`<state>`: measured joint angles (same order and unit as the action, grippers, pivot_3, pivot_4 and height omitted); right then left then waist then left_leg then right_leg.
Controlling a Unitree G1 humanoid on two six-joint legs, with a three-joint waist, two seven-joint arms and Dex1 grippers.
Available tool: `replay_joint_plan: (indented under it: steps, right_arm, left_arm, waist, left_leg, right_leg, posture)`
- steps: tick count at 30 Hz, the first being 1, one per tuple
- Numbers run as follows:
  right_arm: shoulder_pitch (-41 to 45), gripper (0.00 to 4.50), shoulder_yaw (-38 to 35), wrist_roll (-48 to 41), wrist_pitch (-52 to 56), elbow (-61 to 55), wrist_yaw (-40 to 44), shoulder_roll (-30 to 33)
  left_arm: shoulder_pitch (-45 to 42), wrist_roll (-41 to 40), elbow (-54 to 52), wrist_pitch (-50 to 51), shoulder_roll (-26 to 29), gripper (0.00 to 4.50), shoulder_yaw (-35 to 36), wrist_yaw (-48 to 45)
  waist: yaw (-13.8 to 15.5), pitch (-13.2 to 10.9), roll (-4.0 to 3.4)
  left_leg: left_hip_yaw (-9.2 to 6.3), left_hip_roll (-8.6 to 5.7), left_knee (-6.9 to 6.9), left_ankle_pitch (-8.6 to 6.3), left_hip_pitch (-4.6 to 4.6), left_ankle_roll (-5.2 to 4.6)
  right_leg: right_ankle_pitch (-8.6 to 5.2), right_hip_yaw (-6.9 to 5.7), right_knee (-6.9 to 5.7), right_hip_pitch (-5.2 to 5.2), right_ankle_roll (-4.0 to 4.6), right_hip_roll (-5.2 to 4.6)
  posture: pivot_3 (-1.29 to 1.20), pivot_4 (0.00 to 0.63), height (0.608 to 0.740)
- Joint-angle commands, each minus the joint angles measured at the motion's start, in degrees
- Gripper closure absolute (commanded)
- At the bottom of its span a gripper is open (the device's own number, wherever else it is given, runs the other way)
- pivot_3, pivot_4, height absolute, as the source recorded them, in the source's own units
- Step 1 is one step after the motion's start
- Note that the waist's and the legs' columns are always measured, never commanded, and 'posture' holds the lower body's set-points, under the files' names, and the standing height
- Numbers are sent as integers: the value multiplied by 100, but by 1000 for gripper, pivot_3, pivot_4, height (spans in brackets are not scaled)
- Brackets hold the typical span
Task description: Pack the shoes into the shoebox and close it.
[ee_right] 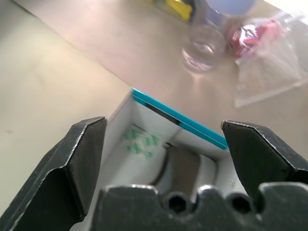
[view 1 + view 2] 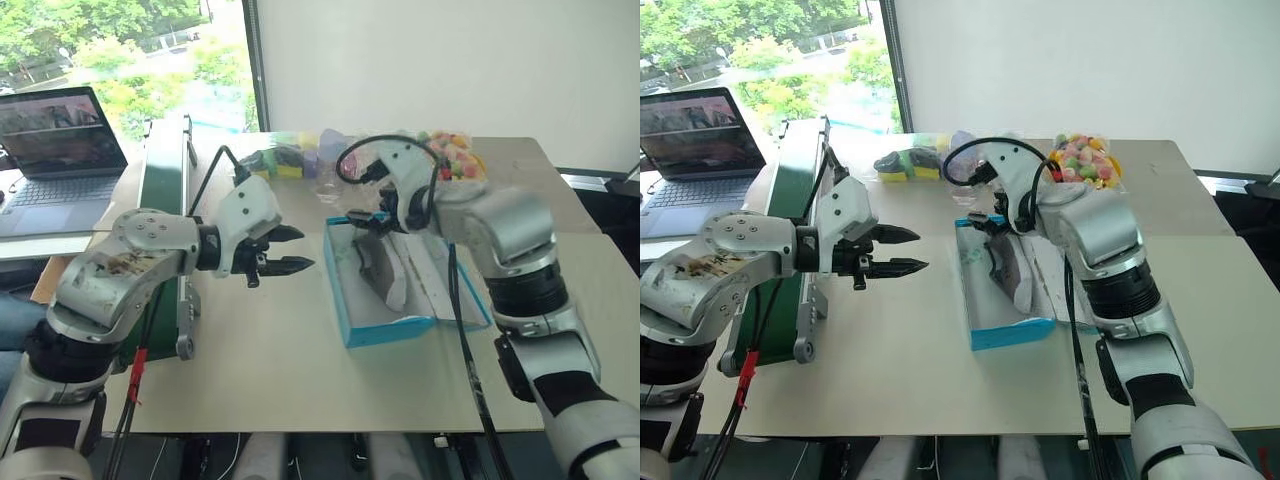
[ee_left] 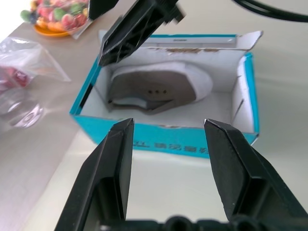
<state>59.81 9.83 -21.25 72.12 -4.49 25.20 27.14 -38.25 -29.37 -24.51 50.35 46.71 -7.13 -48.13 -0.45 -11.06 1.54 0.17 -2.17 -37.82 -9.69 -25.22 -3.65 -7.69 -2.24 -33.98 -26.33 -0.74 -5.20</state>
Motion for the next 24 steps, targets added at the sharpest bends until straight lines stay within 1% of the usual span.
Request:
replay_joint_plan:
  steps: [1,6,8,10,11,13,15,16,17,21,24]
  right_arm:
    - [84,18,-246,-87,-1026,-160,643,212]
    - [-215,18,-146,8,-2576,60,1532,263]
    - [-431,18,38,145,-3230,94,1891,295]
    - [-598,18,203,456,-3854,383,1936,234]
    - [-635,1,226,533,-4036,523,1967,195]
    - [-703,0,355,739,-4484,875,2087,124]
    - [-711,0,325,653,-4495,1130,2265,-27]
    - [-706,0,282,525,-4405,1202,2372,-140]
    - [-703,0,277,507,-4432,1274,2420,-229]
    - [-683,0,194,469,-4486,1447,2538,-514]
    - [-634,0,197,658,-4766,1646,2480,-679]
  left_arm:
    - [-164,53,175,334,-301,2040,669,770]
    - [99,478,287,807,-412,2040,1172,1821]
    - [305,737,257,1062,-568,2040,1486,2447]
    - [530,799,54,1263,-799,2040,1801,2843]
    - [581,765,-34,1346,-929,1798,1943,2954]
    - [659,719,-235,1548,-1416,1352,2481,3404]
    - [818,841,-456,1651,-1557,596,2652,3667]
    - [883,937,-549,1676,-1652,242,2752,3849]
    - [945,1009,-628,1690,-1701,43,2807,3985]
    - [1061,1212,-768,1641,-1887,43,3006,4370]
    - [1154,1370,-713,1698,-1995,43,3137,4614]
  waist:
    - [12,0,0]
    - [-34,0,1]
    - [-37,1,1]
    - [-40,1,1]
    - [-36,1,1]
    - [-25,0,1]
    - [-18,2,4]
    - [-19,2,5]
    - [-19,2,5]
    - [-17,2,5]
    - [-19,2,5]
  left_leg:
    - [-1,-1,-1,0,0,0]
    - [-1,5,-1,0,3,0]
    - [-1,6,1,0,7,0]
    - [0,6,2,0,12,1]
    - [0,6,1,0,13,1]
    - [1,5,0,3,13,7]
    - [0,4,-2,3,13,14]
    - [0,4,-2,-16,13,49]
    - [-1,4,-2,-18,13,52]
    - [-1,6,-2,-17,16,55]
    - [-1,6,-2,-18,18,58]
  right_leg:
    - [1,0,1,2,-1,-1]
    - [5,-1,-1,1,-8,7]
    - [5,-1,-1,4,-8,8]
    - [5,1,-3,5,-8,8]
    - [5,3,-4,6,-8,7]
    - [8,3,-6,6,-11,4]
    - [14,3,-4,6,-15,2]
    - [16,3,-5,6,-12,1]
    - [17,4,-4,7,-11,2]
    - [22,5,-8,6,-2,5]
    - [25,5,-8,7,1,5]
  posture:
    - [0,150,738]
    - [0,150,738]
    - [0,150,738]
    - [0,150,738]
    - [0,150,738]
    - [0,150,738]
    - [0,150,738]
    - [0,150,738]
    - [0,150,738]
    - [0,150,738]
    - [0,150,738]
